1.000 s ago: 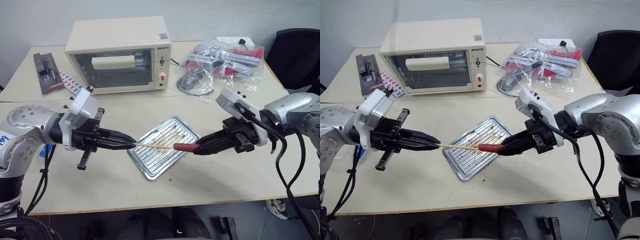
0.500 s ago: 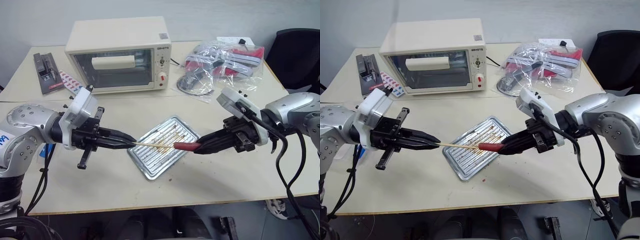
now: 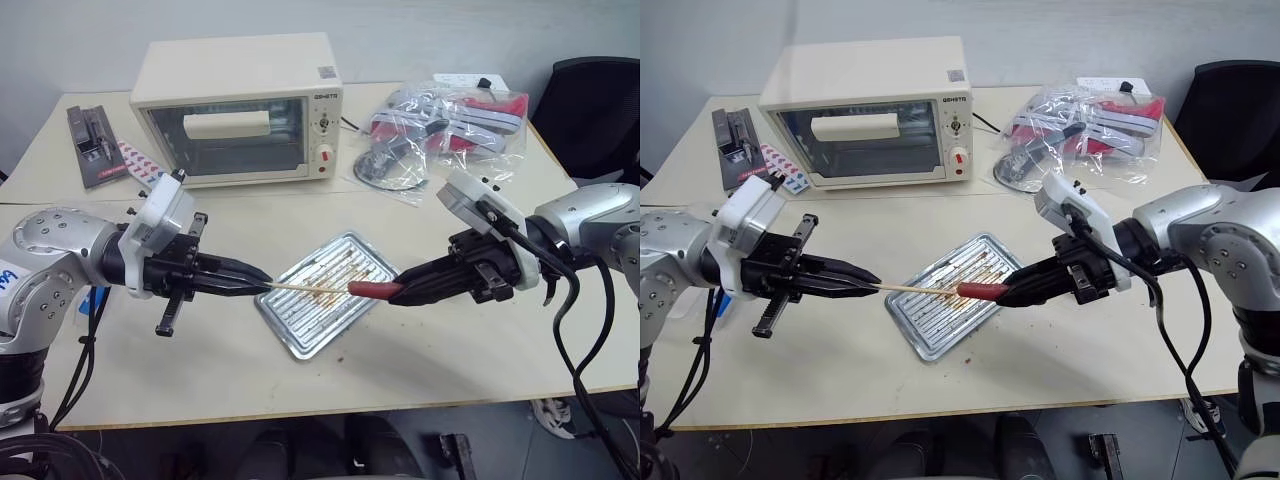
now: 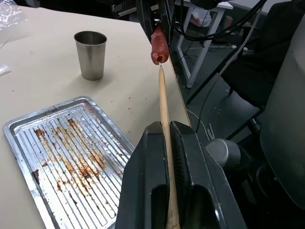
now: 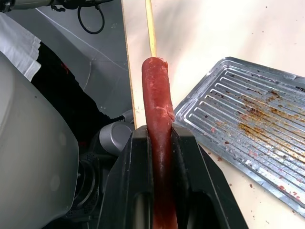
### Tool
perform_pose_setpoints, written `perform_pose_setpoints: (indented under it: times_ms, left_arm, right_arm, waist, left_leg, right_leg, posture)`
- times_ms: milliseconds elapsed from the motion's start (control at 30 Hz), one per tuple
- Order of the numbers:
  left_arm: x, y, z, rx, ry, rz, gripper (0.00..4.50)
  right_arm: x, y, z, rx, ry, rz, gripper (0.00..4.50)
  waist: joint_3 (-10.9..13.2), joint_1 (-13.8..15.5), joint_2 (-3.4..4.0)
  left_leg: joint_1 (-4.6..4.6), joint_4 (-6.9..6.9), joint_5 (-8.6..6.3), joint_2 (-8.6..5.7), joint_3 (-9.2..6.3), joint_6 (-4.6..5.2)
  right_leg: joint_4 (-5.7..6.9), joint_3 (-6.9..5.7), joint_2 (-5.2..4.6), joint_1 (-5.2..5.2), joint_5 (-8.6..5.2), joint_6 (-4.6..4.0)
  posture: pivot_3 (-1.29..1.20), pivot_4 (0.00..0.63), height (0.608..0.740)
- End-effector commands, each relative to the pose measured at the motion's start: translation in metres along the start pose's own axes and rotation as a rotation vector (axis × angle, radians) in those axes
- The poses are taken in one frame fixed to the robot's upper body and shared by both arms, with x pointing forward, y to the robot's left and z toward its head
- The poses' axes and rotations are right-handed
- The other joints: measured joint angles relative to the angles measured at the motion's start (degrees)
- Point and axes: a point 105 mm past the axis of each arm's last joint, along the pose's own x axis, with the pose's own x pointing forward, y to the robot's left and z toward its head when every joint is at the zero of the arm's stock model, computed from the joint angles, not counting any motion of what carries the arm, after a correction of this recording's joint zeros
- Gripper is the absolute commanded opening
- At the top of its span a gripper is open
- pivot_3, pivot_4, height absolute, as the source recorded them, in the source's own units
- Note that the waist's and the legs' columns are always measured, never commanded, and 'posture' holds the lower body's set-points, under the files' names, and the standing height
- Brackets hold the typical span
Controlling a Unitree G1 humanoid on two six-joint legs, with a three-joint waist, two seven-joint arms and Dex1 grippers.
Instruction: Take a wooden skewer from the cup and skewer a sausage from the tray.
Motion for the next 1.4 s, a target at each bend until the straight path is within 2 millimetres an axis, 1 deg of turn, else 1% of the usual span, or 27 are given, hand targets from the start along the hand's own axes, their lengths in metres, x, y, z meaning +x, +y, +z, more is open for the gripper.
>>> perform_pose_setpoints:
  times_ms: [33,433,767,1200,1400]
  left_arm:
    - [0.000,0.000,0.006,0.038,-0.003,0.002,0.00]
    - [0.000,0.000,0.009,0.042,-0.005,-0.003,0.00]
    - [0.003,0.003,0.008,0.044,-0.012,0.000,0.00]
    - [0.000,0.005,0.007,0.043,-0.010,0.006,0.00]
    - [0.003,0.004,0.009,0.047,-0.018,-0.004,0.00]
  right_arm:
    - [-0.003,0.005,0.004,-0.038,-0.016,-0.005,0.23]
    - [-0.003,0.002,0.003,-0.028,-0.023,-0.015,0.23]
    - [-0.002,0.014,0.010,-0.049,-0.035,0.035,0.23]
    - [-0.003,0.013,0.011,-0.038,-0.048,0.026,0.23]
    - [-0.001,0.014,0.012,-0.041,-0.050,0.031,0.23]
  waist:
    - [0.0,0.0,0.00]
    - [0.0,0.0,0.00]
    - [0.0,0.0,0.00]
    - [0.0,0.0,0.00]
    - [0.0,0.0,0.00]
  left_leg:
    - [0.00,0.00,0.00,0.00,0.00,0.00]
    - [0.00,0.01,0.00,0.00,0.00,0.00]
    - [0.00,0.01,0.00,0.00,0.00,0.00]
    - [0.00,0.02,0.00,0.00,0.00,0.00]
    - [0.00,0.02,0.00,0.00,0.00,0.00]
  right_leg:
    - [0.00,0.00,0.00,0.00,0.00,0.00]
    - [0.01,0.00,0.00,0.00,0.00,0.00]
    - [0.01,0.00,0.00,0.00,0.00,0.00]
    - [0.04,0.00,0.00,0.00,0.00,0.00]
    - [0.03,0.00,0.00,0.00,0.00,0.00]
  posture:
    - [0.00,0.150,0.740]
    - [0.00,0.150,0.740]
    - [0.00,0.150,0.740]
    - [0.00,0.150,0.740]
    - [0.00,0.150,0.740]
